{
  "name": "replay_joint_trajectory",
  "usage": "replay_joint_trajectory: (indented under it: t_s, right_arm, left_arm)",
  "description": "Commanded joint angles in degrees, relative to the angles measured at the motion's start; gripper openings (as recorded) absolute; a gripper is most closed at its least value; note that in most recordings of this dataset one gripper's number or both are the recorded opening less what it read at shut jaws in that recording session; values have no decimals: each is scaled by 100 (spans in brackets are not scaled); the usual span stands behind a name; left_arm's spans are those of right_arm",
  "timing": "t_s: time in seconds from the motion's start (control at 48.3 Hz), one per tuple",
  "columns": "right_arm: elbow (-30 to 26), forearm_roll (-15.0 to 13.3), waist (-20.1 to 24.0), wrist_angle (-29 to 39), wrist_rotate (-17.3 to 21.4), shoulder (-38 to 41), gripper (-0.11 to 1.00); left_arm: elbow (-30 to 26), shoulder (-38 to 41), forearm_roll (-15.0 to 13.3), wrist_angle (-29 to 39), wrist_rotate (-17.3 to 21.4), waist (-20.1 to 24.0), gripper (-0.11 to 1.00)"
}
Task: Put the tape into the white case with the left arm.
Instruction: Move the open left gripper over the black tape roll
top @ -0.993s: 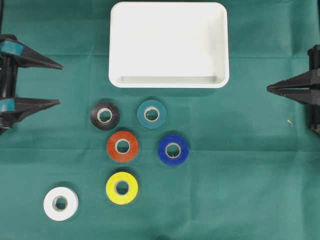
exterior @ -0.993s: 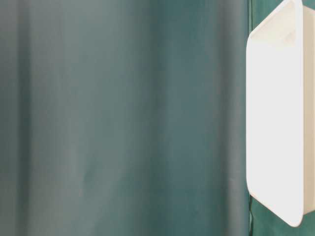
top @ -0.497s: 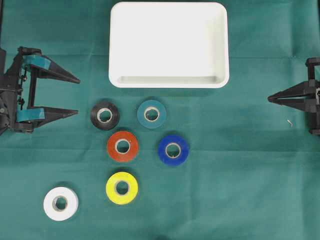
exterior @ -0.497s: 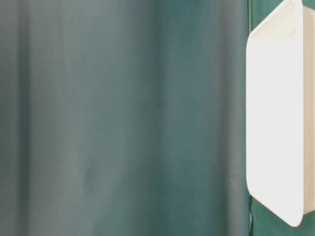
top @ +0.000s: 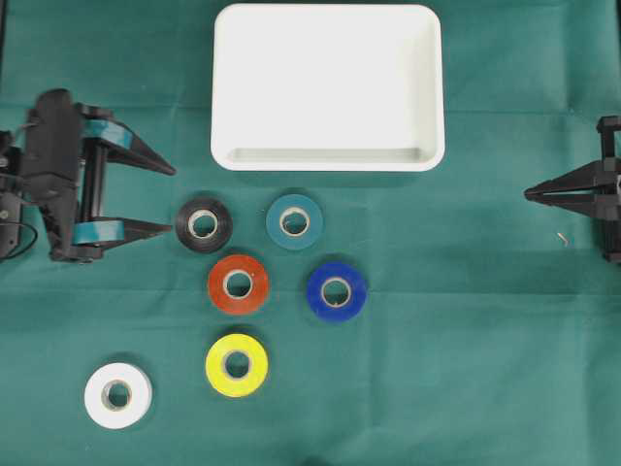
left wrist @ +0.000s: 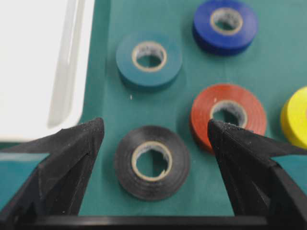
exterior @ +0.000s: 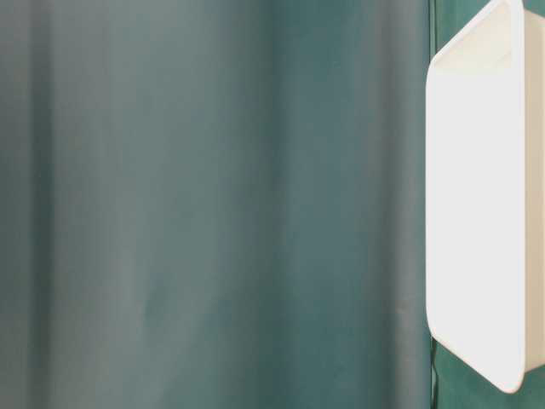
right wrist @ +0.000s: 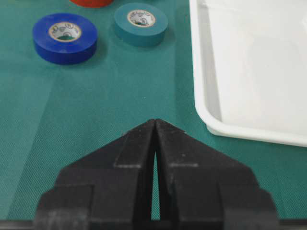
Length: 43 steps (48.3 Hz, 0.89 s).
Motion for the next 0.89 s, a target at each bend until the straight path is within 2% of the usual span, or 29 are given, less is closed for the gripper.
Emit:
replay_joint_trajectory:
  t_s: [0.0, 0.29, 0.869]
  right_arm:
    - [-62, -9, -9, -26, 9, 53, -9]
    - [-44, 0, -9, -26, 18, 53, -9]
    - [-35, -9, -9, -26, 18, 53, -9]
  left_arm:
    - [-264, 132, -9, 79, 26, -18, 100]
    - [-527, 422, 0, 185, 35, 0, 100]
    - [-519, 422, 0, 229, 18, 26, 100]
